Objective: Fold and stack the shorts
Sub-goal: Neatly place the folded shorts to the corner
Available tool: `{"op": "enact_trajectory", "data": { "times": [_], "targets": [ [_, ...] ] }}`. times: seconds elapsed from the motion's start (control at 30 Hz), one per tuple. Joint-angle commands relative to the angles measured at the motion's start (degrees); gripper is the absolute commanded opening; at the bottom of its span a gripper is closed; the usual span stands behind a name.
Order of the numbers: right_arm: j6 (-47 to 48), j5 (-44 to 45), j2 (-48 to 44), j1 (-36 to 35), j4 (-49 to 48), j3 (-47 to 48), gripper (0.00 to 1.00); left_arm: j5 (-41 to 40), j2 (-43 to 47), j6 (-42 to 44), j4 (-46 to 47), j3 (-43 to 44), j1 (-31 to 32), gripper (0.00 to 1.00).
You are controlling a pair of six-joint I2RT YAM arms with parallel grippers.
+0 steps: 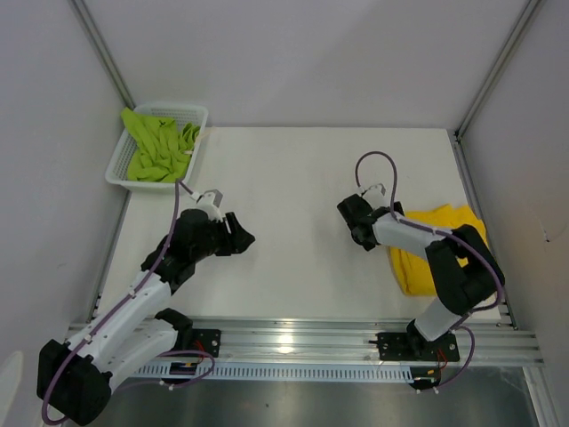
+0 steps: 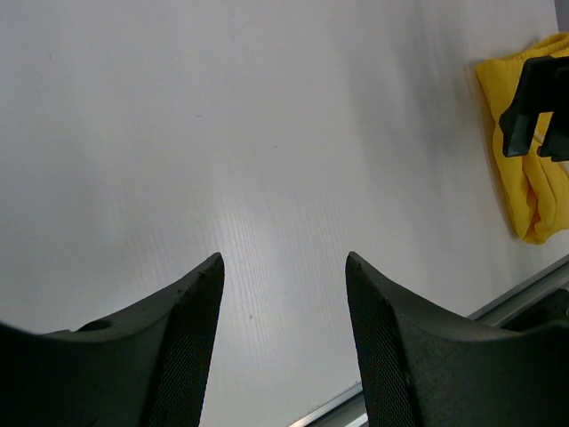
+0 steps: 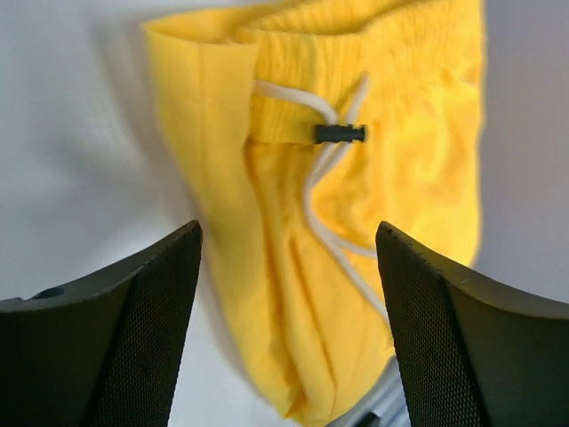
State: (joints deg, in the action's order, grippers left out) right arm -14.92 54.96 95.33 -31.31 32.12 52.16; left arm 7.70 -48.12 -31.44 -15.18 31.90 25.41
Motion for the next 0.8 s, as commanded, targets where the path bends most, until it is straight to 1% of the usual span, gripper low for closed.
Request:
{"op": "enact_trajectory", "data": {
  "times": [0.0, 0.03, 0.07, 0.1, 0.13, 0.17, 0.23, 0.27, 0.33, 0.4, 0.43, 0.5, 0.53, 0.57, 0.6, 0.63, 0.67, 0.73, 0.77],
  "targets": [
    [2.34, -14.33, -6.72, -1.91, -2.58, 0.57, 0.81, -0.76, 0.57, 0.33, -1.08, 3.34, 0.43, 0.6],
    [2.78, -18.7, -9.52, -2.26, -2.94, 0.75, 0.81, -1.02, 0.4, 0.33, -1.17, 3.52, 0.34, 0.6],
    [3.05, -21.27, -10.94, -2.7, -3.29, 1.53, 0.89, -1.11, 0.31, 0.24, -1.34, 3.78, 0.34, 0.6],
    [3.14, -23.56, -12.26, -2.62, -3.64, 2.06, 0.93, -1.72, 0.04, 0.24, -1.52, 4.74, 0.34, 0.61],
    [3.23, -28.45, -14.97, -2.62, -4.16, 2.41, 0.96, -2.08, -0.57, 0.15, -2.13, 5.36, 0.26, 0.61],
    [3.23, -30.94, -16.13, -2.62, -5.82, 2.85, 1.0, -2.34, -0.92, -0.11, -2.13, 5.97, 0.17, 0.63],
    [2.53, -36.29, -18.93, -2.18, -10.12, 2.86, 0.99, -1.99, -1.97, -0.64, -1.52, 7.2, -0.71, 0.65],
    [1.83, -37.89, -19.39, -2.0, -11.45, 2.94, 0.99, -1.56, -3.11, -1.07, -1.26, 8.08, -2.1, 0.65],
    [-1.32, -40.01, -19.83, -1.65, -14.52, 3.56, 0.99, -1.9, -4.17, -1.17, -1.26, 10.45, -3.6, 0.66],
    [-1.87, -41.94, -19.57, -1.74, -16.64, 3.04, 1.0, -2.87, -5.05, -1.08, -1.43, 11.69, -6.06, 0.67],
    [-2.48, -42.21, -19.48, -1.91, -18.83, 2.69, 1.0, -3.31, -5.23, -0.9, -1.26, 13.96, -7.2, 0.71],
    [-2.92, -41.78, -18.95, -2.09, -21.56, 0.24, 0.99, -3.92, -6.72, -0.38, -2.31, 15.9, -11.07, 0.76],
    [-3.27, -41.86, -18.78, -2.18, -24.7, -0.82, 1.0, -4.19, -7.42, -0.29, -2.75, 18.26, -12.65, 0.85],
    [-3.62, -42.39, -18.69, -2.26, -26.65, -2.14, 0.99, -3.75, -8.3, -0.03, -3.19, 20.63, -16.06, 0.9],
    [-3.45, -43.35, -18.6, -2.35, -28.67, -3.54, 0.99, -3.31, -10.05, -0.2, -4.93, 23.27, -17.83, 0.96],
    [-3.54, -44.92, -18.69, -2.44, -31.74, -6.08, 0.99, -3.05, -10.76, -0.46, -5.73, 24.51, -19.68, 0.99],
    [-4.06, -45.72, -18.86, -2.79, -34.81, -7.41, 1.0, -2.96, -11.46, -1.51, -6.0, 26.96, -23.0, 0.99],
    [-4.24, -47.92, -19.39, -3.66, -40.43, -11.27, 0.99, -2.7, -13.22, -4.22, -5.04, 28.04, -26.36, 0.99],
    [-4.07, -48.28, -19.65, -4.11, -42.38, -12.51, 0.99, -2.35, -14.01, -5.29, -4.43, 28.48, -30.29, 0.99]
  ]
}}
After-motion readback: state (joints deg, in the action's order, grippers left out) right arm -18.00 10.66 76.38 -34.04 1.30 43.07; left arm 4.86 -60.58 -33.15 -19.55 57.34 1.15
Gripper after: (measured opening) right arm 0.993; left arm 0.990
